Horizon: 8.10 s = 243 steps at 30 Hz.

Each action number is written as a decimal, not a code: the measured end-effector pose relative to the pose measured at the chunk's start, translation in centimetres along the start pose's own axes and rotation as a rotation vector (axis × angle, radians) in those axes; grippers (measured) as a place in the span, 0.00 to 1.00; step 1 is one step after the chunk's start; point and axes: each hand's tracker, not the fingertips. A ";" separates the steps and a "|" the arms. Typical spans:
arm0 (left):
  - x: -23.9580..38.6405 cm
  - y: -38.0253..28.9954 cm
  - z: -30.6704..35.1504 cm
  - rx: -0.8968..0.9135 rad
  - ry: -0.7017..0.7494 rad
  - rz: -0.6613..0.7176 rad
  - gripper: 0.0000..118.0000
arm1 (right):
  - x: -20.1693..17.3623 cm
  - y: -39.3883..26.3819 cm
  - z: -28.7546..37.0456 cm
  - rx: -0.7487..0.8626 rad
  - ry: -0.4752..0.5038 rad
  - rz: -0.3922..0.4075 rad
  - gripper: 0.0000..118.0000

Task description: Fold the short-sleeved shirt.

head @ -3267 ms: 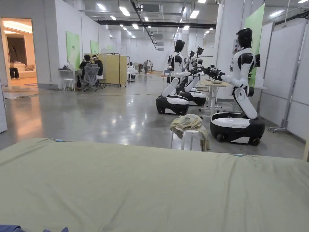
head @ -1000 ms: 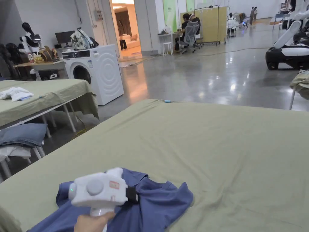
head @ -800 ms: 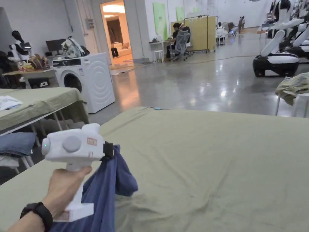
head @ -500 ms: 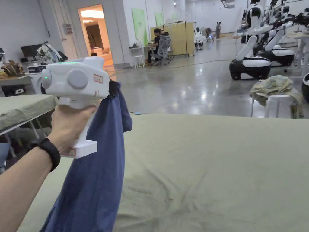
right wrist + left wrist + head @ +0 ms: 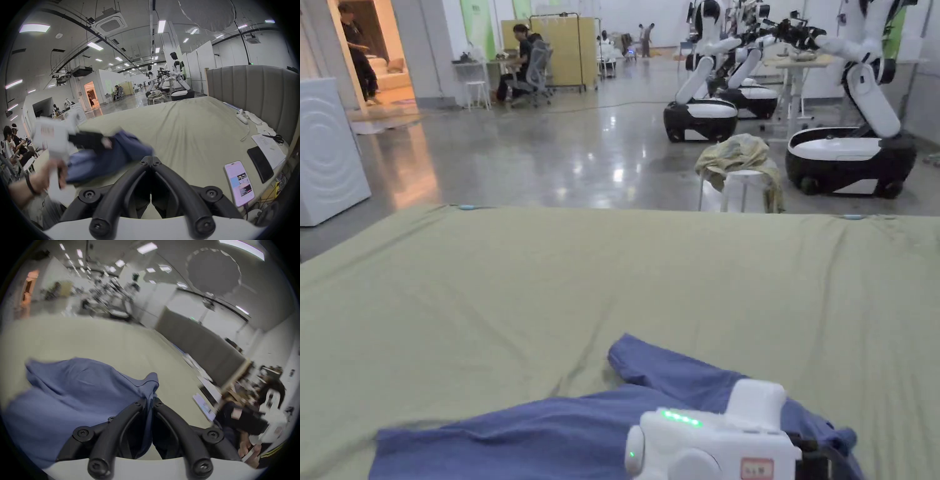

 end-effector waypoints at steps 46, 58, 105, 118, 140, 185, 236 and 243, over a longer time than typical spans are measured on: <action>-1.4 -6.7 35.2 0.491 0.774 -0.112 0.02 | -4.3 0.6 1.8 0.060 0.080 0.143 0.00; -21.6 1.6 26.3 0.066 0.694 0.210 0.32 | -2.1 -0.3 0.5 -0.004 0.065 0.069 0.00; -14.9 3.1 31.1 0.286 0.670 0.061 0.05 | 6.4 9.7 -12.5 -0.246 0.001 0.093 0.03; -1.2 15.2 45.9 0.717 0.682 -0.163 0.04 | 1.6 29.9 -4.7 0.181 0.048 0.116 0.03; -7.5 37.0 41.9 0.780 0.904 -0.235 0.04 | -3.1 50.7 -19.3 0.292 -0.107 0.065 0.03; -11.4 -14.9 36.7 0.383 0.705 0.220 0.04 | 10.2 -4.4 -1.3 -0.289 -0.252 -0.176 0.03; -5.3 -15.0 38.3 0.461 0.800 -0.075 0.41 | -4.5 1.2 3.2 0.072 0.049 0.149 0.00; -13.7 -17.9 36.4 0.248 0.782 0.140 0.47 | -3.9 0.4 2.6 0.005 0.036 0.140 0.00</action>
